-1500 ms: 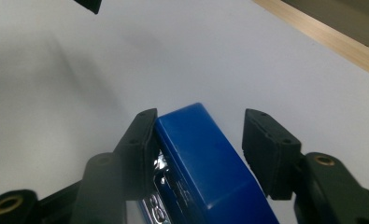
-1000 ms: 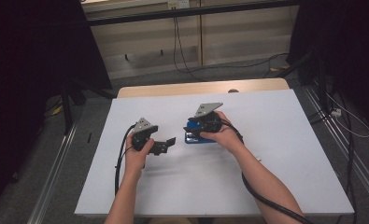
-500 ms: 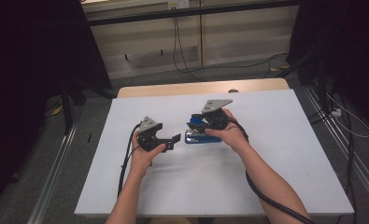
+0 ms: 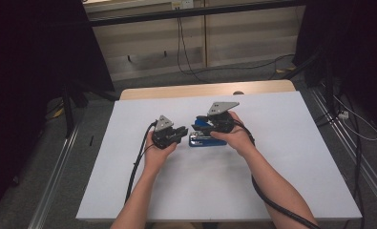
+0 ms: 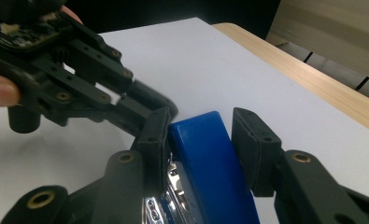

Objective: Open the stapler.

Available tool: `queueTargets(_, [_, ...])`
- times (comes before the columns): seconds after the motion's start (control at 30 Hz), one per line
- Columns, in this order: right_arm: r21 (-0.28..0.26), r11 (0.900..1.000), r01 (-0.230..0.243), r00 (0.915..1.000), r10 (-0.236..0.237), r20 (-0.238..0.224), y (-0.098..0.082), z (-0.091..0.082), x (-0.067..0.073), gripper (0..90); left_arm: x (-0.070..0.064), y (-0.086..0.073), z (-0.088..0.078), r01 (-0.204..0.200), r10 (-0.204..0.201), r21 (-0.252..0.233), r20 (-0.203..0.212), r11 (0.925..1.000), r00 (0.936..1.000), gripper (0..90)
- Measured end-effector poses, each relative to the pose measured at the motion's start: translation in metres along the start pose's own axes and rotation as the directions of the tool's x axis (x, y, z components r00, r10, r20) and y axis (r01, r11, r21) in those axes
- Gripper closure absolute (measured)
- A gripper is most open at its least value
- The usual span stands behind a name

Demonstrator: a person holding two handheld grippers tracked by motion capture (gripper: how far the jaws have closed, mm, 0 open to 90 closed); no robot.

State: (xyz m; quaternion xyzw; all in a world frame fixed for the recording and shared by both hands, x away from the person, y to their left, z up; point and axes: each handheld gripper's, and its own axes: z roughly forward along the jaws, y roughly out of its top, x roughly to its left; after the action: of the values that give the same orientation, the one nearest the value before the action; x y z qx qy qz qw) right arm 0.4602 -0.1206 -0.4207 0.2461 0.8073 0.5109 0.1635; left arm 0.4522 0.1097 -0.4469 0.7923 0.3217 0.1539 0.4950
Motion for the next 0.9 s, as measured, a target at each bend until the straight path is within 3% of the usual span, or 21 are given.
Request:
queueTargets(0.07, [-0.011, 1.000, -0.010, 0.9999, 0.010, 0.001, -0.001, -0.001, -0.001, 58.7, 0.000, 0.001, 0.004, 0.017, -0.016, -0.006, 0.035, 0.9998, 0.9993, 90.0])
queueTargets(0.43, [-0.012, 1.000, -0.026, 0.9997, 0.026, 0.005, 0.000, -0.003, -0.001, 58.5, -0.008, 0.003, 0.018, -0.035, 0.035, 0.001, 0.086, 0.9994, 0.9957, 90.0])
queueTargets(0.6, [-0.014, 0.999, -0.033, 0.9994, 0.034, 0.010, 0.000, -0.003, -0.001, 58.2, -0.010, 0.003, 0.021, -0.056, 0.055, 0.014, 0.081, 0.9983, 0.9952, 90.0])
queueTargets(0.77, [-0.018, 0.999, -0.031, 0.9994, 0.031, 0.013, -0.002, -0.003, 0.001, 56.9, -0.011, 0.003, 0.021, -0.039, 0.037, 0.016, 0.087, 0.9991, 0.9955, 90.0])
queueTargets(0.9, [-0.011, 0.999, -0.034, 0.9993, 0.034, 0.017, -0.004, -0.002, 0.004, 50.6, -0.010, 0.002, 0.022, -0.039, 0.037, 0.014, 0.092, 0.9991, 0.9951, 90.0])
